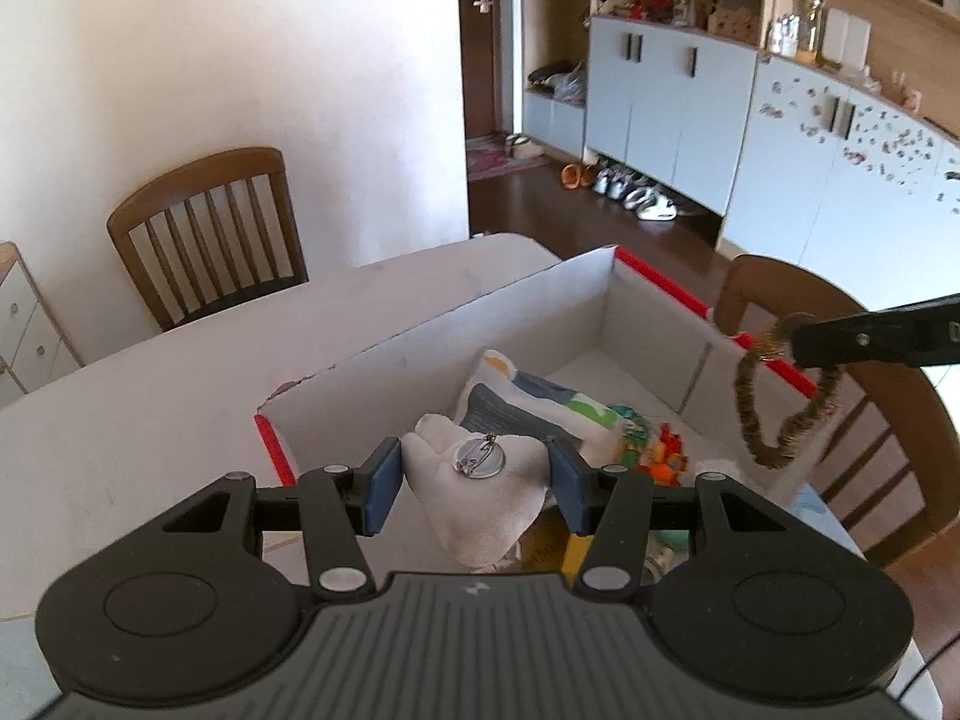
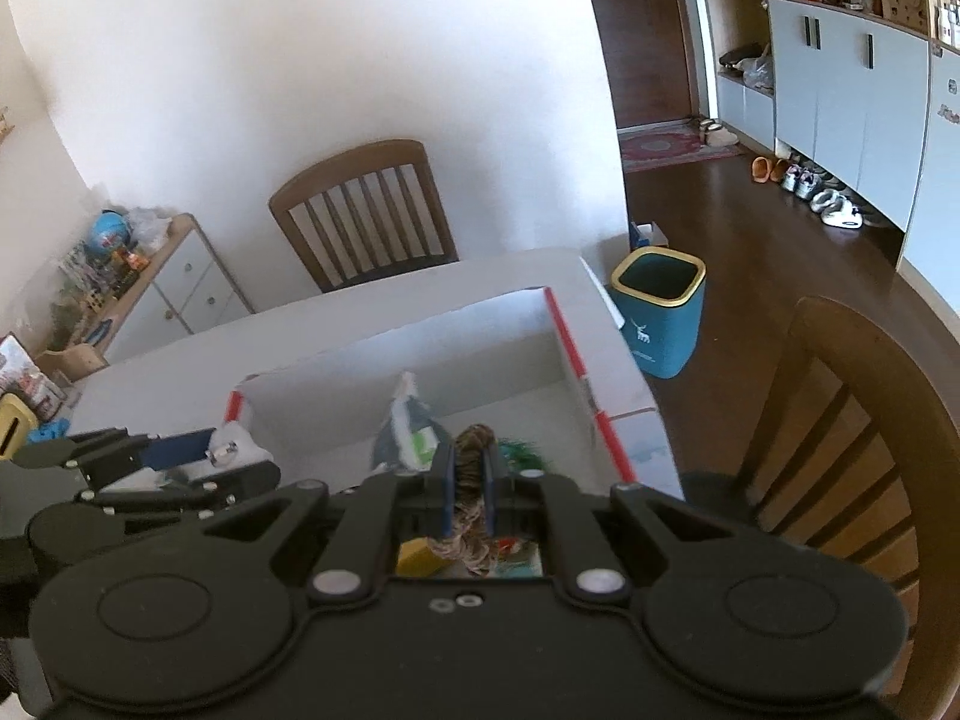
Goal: Organize objects
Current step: 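Carry the plush charm and bead string with both tools over the red shoebox, then open both tools to drop the plush charm and bead string into the box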
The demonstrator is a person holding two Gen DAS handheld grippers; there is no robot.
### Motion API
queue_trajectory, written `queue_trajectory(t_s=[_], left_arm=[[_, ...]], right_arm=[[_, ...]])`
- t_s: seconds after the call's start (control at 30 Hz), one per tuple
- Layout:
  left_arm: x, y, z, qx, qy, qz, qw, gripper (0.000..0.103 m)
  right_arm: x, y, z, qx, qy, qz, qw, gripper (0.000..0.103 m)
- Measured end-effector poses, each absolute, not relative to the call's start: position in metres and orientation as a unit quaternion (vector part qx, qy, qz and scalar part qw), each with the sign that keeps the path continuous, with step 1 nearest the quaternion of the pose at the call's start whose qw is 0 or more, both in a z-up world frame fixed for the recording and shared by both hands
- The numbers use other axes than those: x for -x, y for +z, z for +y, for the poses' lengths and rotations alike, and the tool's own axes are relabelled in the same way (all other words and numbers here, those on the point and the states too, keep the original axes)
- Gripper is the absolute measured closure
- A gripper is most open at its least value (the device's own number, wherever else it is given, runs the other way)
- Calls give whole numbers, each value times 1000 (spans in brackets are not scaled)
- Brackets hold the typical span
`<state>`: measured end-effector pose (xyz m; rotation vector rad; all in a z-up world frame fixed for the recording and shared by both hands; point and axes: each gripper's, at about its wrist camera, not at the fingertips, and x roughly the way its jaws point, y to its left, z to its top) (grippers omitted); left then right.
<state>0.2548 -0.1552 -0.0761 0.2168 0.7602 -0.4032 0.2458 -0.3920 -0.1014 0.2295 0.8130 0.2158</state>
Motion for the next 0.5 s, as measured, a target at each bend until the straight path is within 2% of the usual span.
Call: queue_trajectory(t_s=[0.5], left_arm=[[-294,-122,-176,-127,-156,419,886,51]], right_arm=[[-270,-149,-386,-47,113,433,893,95]])
